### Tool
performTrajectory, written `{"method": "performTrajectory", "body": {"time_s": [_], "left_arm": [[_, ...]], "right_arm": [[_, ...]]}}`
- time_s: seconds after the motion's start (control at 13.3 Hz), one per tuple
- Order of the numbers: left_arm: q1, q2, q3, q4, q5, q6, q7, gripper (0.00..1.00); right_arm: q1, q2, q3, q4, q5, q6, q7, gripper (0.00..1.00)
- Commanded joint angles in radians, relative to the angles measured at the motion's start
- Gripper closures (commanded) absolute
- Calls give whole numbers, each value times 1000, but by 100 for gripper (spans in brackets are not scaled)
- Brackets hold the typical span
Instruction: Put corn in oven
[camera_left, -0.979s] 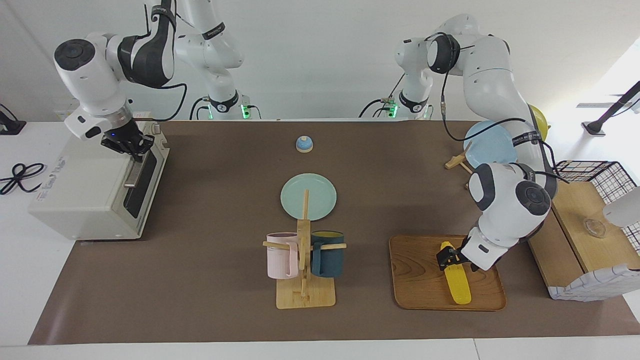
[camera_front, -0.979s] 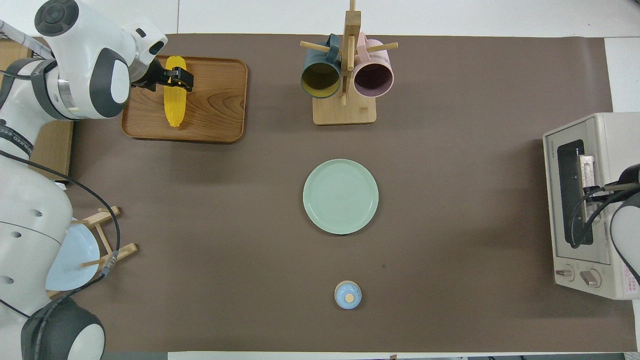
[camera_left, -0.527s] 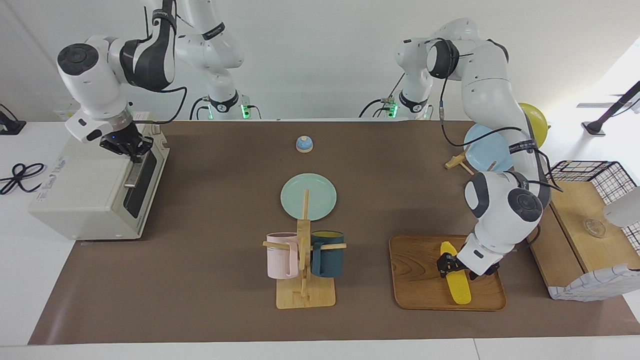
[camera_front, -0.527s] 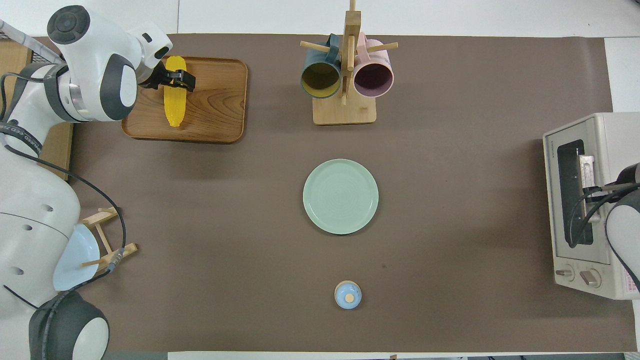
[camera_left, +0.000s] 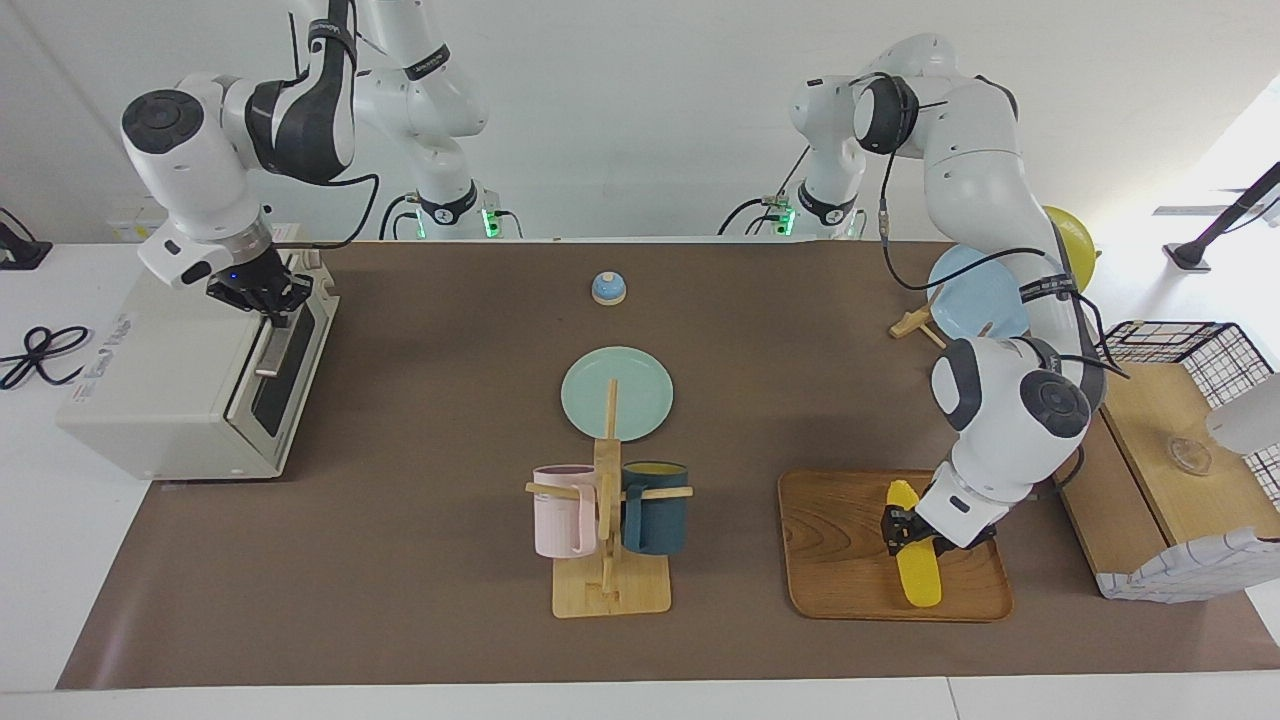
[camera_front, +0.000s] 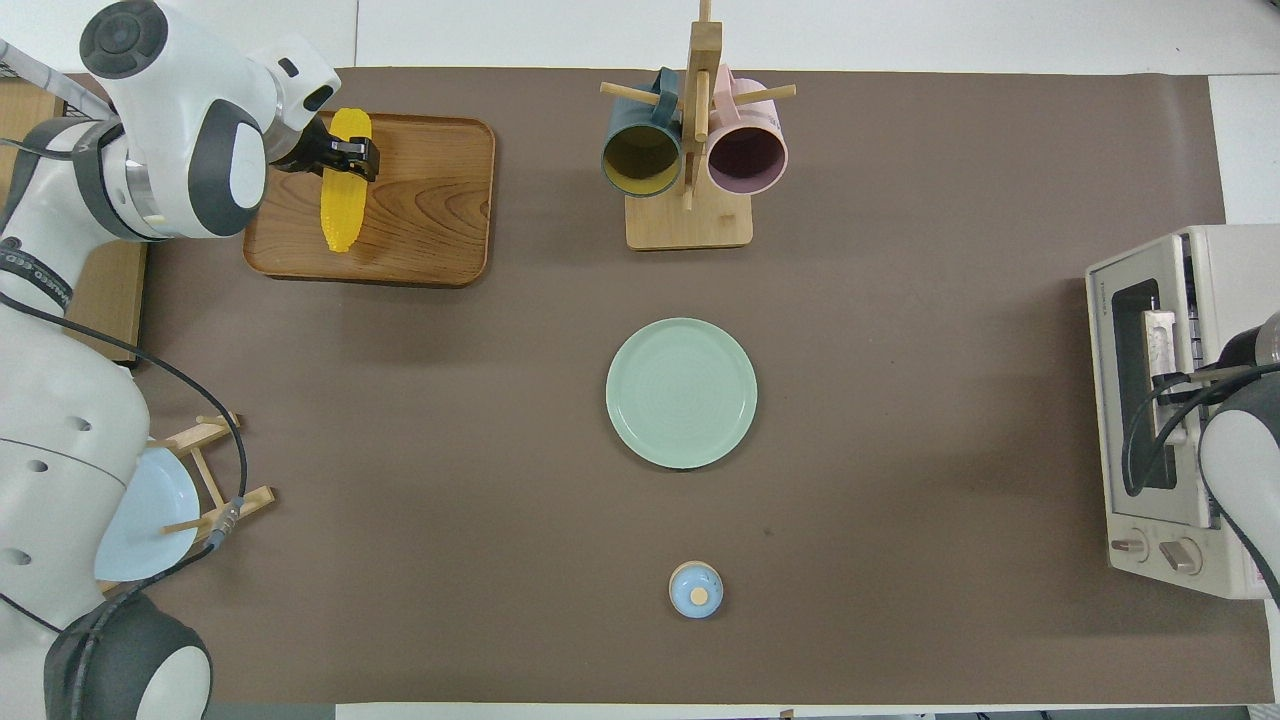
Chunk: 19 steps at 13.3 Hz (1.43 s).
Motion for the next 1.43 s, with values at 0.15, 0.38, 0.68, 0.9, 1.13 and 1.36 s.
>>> {"method": "performTrajectory", "body": {"time_s": [0.15, 0.38, 0.68, 0.9, 1.13, 1.36], "left_arm": [[-107, -391, 4, -366, -58, -88, -233, 100], [-274, -550, 4, -545, -73, -88, -431, 100], [-513, -592, 4, -698, -101, 135, -656, 100], [-636, -496, 4, -754, -101, 377, -747, 100], [-670, -371, 7, -720, -101, 507, -755, 100], [-670, -356, 7, -716, -101, 535, -755, 100]], "right_arm": [[85, 84, 4, -34, 37, 129, 60, 100], [94, 144, 5, -86, 37, 261, 75, 100], [126, 164, 7, -113, 58, 341, 97, 100], [168, 156, 8, -185, 60, 437, 134, 100], [163, 175, 7, -215, 80, 488, 132, 100], [183, 176, 8, -212, 139, 495, 134, 99]]}}
